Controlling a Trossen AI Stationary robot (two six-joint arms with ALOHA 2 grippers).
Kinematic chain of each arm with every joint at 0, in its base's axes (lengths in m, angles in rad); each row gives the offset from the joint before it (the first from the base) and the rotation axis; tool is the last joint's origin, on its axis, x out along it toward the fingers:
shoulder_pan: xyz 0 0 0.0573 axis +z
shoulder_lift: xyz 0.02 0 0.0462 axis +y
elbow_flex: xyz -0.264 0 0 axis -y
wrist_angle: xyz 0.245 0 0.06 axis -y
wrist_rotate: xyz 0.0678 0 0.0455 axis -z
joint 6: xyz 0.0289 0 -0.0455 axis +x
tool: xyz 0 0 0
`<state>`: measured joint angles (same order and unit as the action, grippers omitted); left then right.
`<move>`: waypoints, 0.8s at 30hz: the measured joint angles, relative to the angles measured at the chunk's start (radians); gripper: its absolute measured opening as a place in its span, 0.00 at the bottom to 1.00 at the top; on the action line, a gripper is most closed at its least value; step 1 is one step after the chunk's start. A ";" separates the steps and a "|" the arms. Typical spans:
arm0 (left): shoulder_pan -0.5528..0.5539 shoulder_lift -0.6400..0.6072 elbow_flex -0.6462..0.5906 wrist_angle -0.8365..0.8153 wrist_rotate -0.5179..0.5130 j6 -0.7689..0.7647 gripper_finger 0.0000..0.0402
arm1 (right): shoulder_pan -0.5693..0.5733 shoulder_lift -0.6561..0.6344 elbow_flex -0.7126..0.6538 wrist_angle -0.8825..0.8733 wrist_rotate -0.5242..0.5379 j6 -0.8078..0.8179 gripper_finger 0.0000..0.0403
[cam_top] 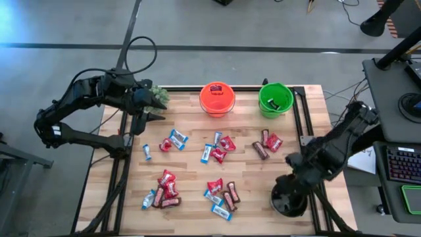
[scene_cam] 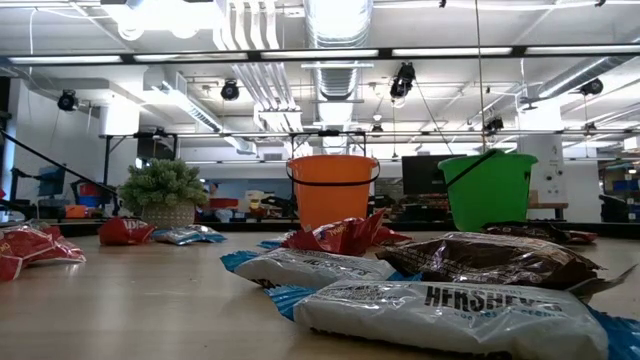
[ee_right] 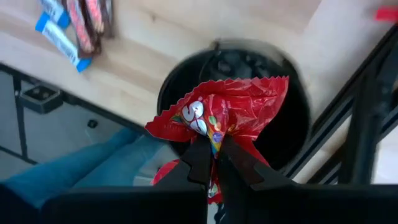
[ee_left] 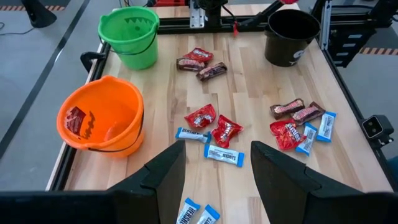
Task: Organize candy in baskets
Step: Put the red chocolate into the black bucket
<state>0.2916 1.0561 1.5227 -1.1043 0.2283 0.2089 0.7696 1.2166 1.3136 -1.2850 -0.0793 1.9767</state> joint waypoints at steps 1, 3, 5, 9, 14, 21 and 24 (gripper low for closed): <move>0.000 0.000 0.000 0.000 0.000 0.000 0.41 | 0.014 0.008 0.000 0.009 0.000 0.015 0.03; 0.000 0.000 0.000 0.000 0.000 0.000 0.41 | 0.041 0.025 0.000 0.029 0.000 0.045 0.03; 0.000 0.000 0.000 0.001 0.000 0.000 0.41 | 0.062 0.040 0.000 0.046 0.000 0.067 0.03; 0.000 0.000 0.000 0.002 0.000 -0.005 0.41 | 0.089 0.072 0.005 0.050 0.000 0.092 0.03; 0.000 0.001 0.000 0.003 0.000 -0.018 0.41 | 0.095 0.091 0.006 0.049 -0.008 0.094 0.03; 0.000 0.003 0.000 0.003 0.000 -0.034 0.41 | 0.095 0.090 0.006 0.065 -0.008 0.080 0.03; 0.000 0.003 0.000 0.003 0.000 -0.034 0.41 | 0.095 0.082 0.006 0.064 -0.008 0.066 0.03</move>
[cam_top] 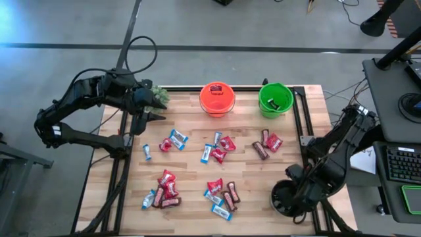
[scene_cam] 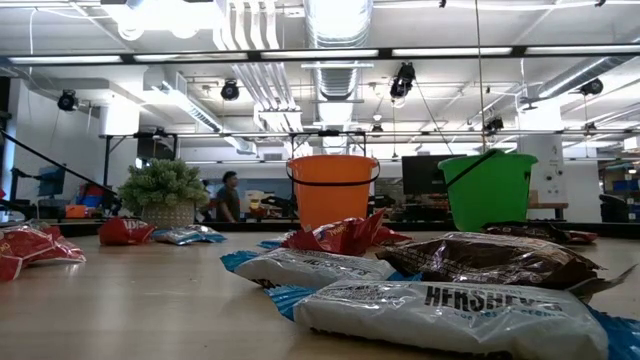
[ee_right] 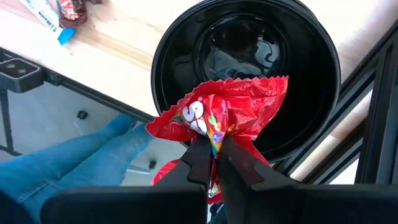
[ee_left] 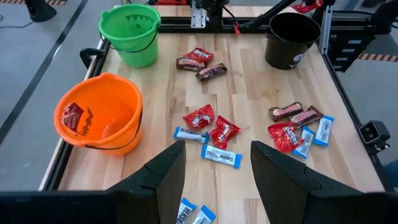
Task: Organize candy in baskets
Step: Put the red chocolate into the black bucket
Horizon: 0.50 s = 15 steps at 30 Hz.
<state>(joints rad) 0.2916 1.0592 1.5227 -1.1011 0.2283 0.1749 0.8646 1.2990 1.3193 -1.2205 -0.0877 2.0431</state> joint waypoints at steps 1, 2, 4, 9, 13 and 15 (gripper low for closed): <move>0.000 0.000 0.000 0.000 0.000 0.000 0.41 | 0.000 -0.001 0.000 0.000 0.000 -0.009 0.03; 0.000 0.000 0.000 0.000 0.000 0.000 0.41 | 0.000 -0.001 0.000 0.000 0.000 -0.012 0.03; 0.000 0.000 0.000 0.000 0.000 0.000 0.41 | 0.000 -0.001 0.000 0.000 0.000 -0.016 0.03; 0.000 0.000 0.000 0.000 0.000 0.000 0.41 | 0.000 -0.001 0.000 0.001 -0.002 -0.029 0.03; 0.000 0.000 0.000 0.000 0.000 0.000 0.41 | -0.001 -0.001 0.000 0.000 -0.027 -0.059 0.03; 0.000 0.000 0.000 0.000 0.000 0.000 0.41 | -0.001 -0.001 -0.001 0.001 -0.047 -0.066 0.03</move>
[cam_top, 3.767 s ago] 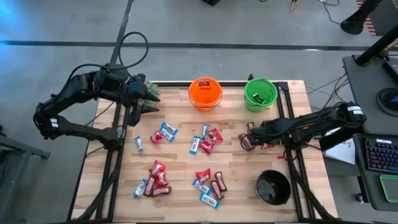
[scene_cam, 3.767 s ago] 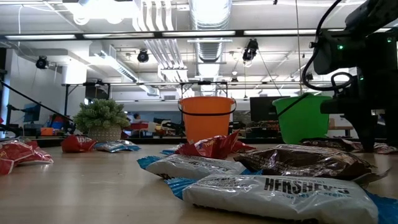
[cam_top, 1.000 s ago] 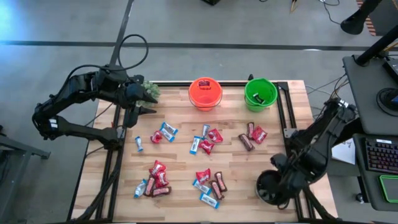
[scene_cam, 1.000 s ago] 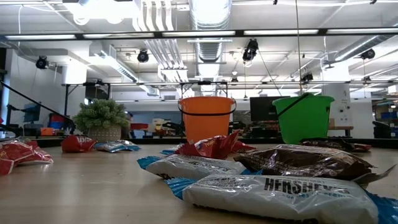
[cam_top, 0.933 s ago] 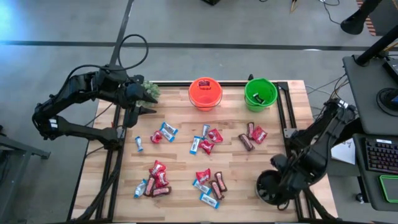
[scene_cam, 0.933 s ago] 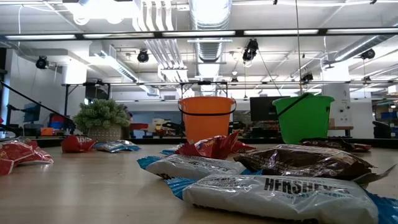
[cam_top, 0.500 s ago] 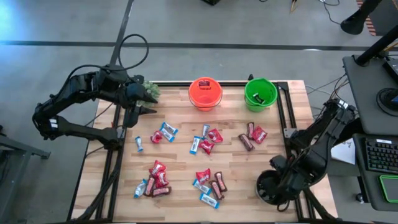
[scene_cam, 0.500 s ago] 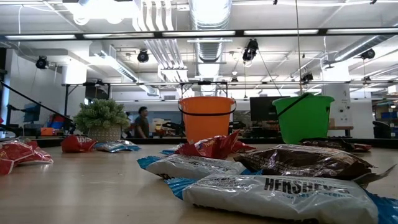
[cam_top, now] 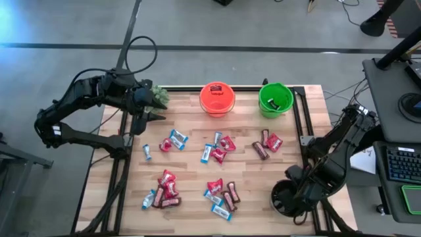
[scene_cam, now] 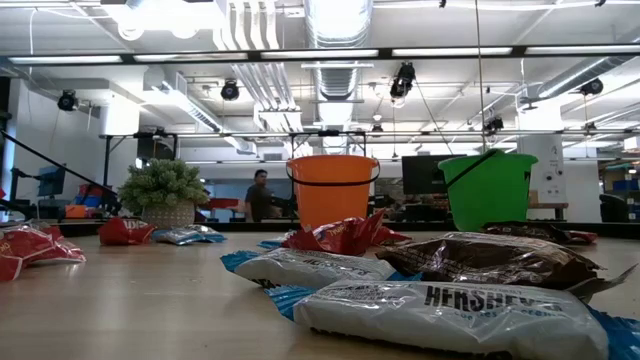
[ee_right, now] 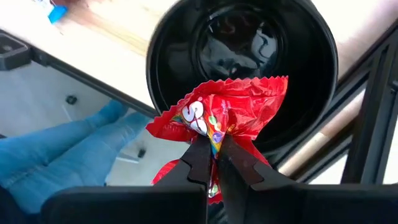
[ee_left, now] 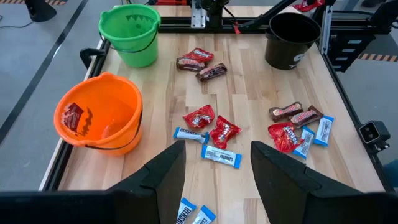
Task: Organize candy in baskets
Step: Put the red chocolate into the black bucket, then put the brown chocolate into the green bucket
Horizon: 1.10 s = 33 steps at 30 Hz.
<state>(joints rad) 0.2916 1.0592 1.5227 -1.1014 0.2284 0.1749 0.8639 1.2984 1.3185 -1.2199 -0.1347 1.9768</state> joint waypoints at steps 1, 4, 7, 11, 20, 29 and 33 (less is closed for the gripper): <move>0.000 0.000 0.000 0.000 0.000 0.000 0.41 | 0.000 0.000 -0.002 -0.001 -0.001 0.000 0.03; 0.000 0.000 0.000 0.000 0.000 0.000 0.41 | 0.000 0.000 -0.008 -0.034 0.003 0.003 0.03; 0.000 0.000 0.000 0.000 0.000 0.000 0.41 | -0.003 0.000 -0.010 -0.031 0.004 0.002 0.03; 0.000 0.000 0.000 0.000 0.000 0.000 0.41 | -0.007 0.001 -0.010 -0.032 0.004 -0.011 0.03; 0.000 0.000 0.000 0.000 0.000 -0.019 0.41 | -0.007 0.003 -0.012 0.021 0.003 -0.078 0.07; 0.000 -0.009 0.001 0.001 0.000 -0.026 0.41 | -0.007 0.003 -0.013 0.017 0.002 -0.080 0.33; 0.000 -0.012 0.001 0.001 0.000 -0.027 0.41 | -0.007 0.002 -0.013 0.016 -0.004 -0.082 0.40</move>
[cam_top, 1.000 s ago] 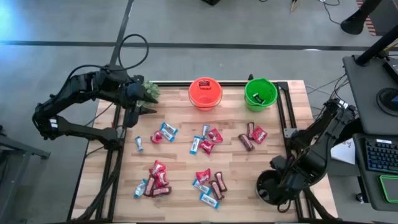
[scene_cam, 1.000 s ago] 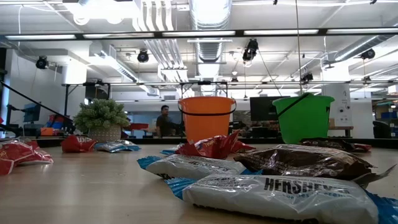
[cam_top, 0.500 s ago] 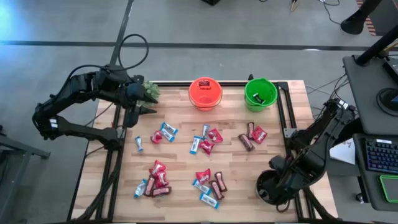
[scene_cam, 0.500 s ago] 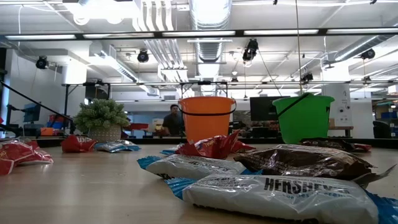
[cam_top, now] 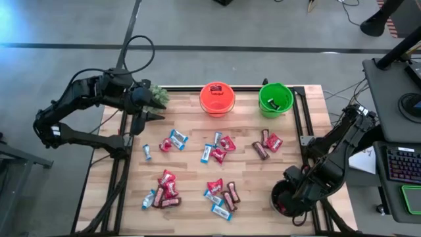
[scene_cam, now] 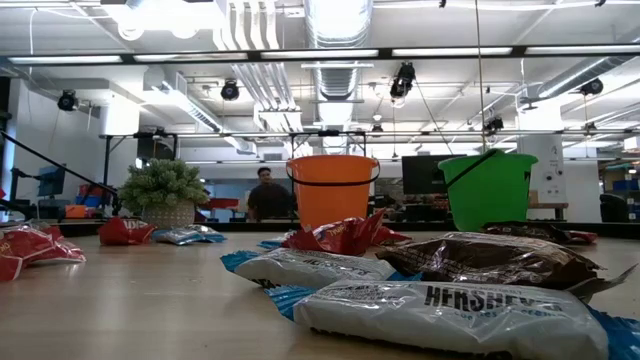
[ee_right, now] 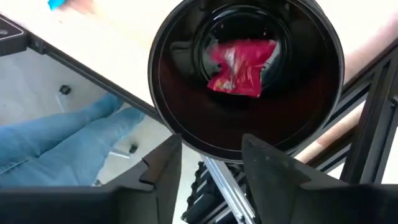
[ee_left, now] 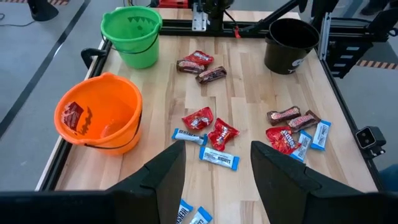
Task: Organize candy in baskets
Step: Put the brown chocolate into the green bucket
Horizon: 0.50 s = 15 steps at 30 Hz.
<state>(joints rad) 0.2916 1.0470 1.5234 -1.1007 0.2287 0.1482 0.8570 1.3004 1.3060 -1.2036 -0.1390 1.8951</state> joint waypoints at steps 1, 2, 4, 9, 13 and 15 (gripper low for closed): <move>0.000 0.000 0.000 0.000 0.000 0.000 0.41 | 0.000 0.000 0.000 0.000 0.000 -0.006 0.41; 0.000 0.000 0.000 0.000 0.000 -0.001 0.41 | 0.000 -0.001 0.000 -0.001 0.002 -0.013 0.42; 0.000 0.002 0.000 0.000 0.000 -0.007 0.41 | -0.002 -0.001 0.002 -0.017 0.027 -0.021 0.43; 0.000 0.021 0.000 0.000 -0.016 -0.030 0.41 | -0.017 -0.002 0.004 -0.042 0.221 -0.056 0.43; 0.000 0.047 0.000 0.006 -0.037 -0.033 0.41 | -0.051 -0.002 0.004 -0.048 0.395 -0.127 0.42; 0.000 0.064 0.000 0.011 -0.037 -0.053 0.41 | -0.072 -0.002 0.004 -0.048 0.466 -0.160 0.42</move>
<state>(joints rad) 0.2916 1.1111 1.5238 -1.0900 0.1913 0.0952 0.7851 1.2980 1.3098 -1.2520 0.3268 1.7352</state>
